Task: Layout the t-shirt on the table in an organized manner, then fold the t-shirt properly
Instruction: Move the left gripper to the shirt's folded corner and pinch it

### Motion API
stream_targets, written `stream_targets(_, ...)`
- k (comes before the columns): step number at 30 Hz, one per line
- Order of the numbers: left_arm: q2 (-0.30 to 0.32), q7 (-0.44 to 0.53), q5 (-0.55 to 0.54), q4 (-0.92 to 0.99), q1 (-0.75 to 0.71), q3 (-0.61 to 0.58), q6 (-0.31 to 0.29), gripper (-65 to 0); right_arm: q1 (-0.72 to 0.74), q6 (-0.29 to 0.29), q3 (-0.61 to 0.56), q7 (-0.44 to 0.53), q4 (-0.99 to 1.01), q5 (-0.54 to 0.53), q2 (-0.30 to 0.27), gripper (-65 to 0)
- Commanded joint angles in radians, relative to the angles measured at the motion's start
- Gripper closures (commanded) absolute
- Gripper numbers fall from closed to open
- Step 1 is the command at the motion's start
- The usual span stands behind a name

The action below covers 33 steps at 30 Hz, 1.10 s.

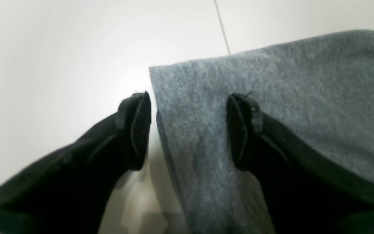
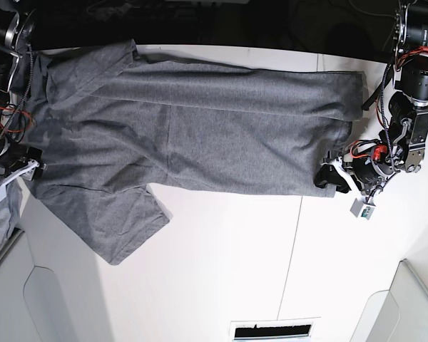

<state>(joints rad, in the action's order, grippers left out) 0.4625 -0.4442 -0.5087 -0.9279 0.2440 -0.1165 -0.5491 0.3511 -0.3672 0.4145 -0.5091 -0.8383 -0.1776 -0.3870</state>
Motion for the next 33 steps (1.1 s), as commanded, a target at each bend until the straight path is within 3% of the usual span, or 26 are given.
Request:
stream_targets(1, 0.012, -0.018, 0.006, -0.005, 0.013, 0.004, 0.007, -39.9, 0.023, -0.002, 0.003, 0.018, -0.024, -0.006, -0.018, -34.7)
stream_targets(9, 0.017, -0.045, 0.032, -0.005, 0.013, 0.004, 0.008, -39.9, 0.023, -0.002, 0.003, 0.02, -0.024, -0.05, -0.031, -34.7)
stream_targets(13, 0.038, -0.045, 0.054, -0.004, 0.012, 0.004, 0.072, -39.9, 0.024, -0.003, 0.003, 0.019, -0.024, -0.069, -0.036, -34.7)
stream_targets(21, 0.046, -0.045, 0.053, -0.004, -0.001, 0.004, 0.073, -39.5, 0.022, -0.003, 0.003, 0.019, -0.024, -0.074, -0.013, -34.7)
stream_targets(23, 0.039, -0.046, 0.053, -0.004, -0.003, 0.004, 0.071, -36.2, 0.022, -0.003, 0.003, 0.018, -0.024, -0.077, -0.009, -34.7)
stream_targets(25, 0.032, -0.046, 0.053, -0.004, -0.003, 0.004, 0.047, -32.3, 0.022, -0.003, 0.003, 0.018, -0.024, -0.077, -0.007, -34.7)
stream_targets(29, 0.028, -0.046, -0.013, -0.004, 0.0, 0.004, -0.061, -32.2, 0.022, -0.003, 0.003, 0.013, -0.024, -0.076, 0.0, -34.7)
stream_targets(33, 0.031, -0.059, -0.079, -0.007, 0.012, 0.005, -0.069, -32.2, 0.022, -0.003, 0.003, 0.001, -0.024, -0.077, 0.003, -34.7)
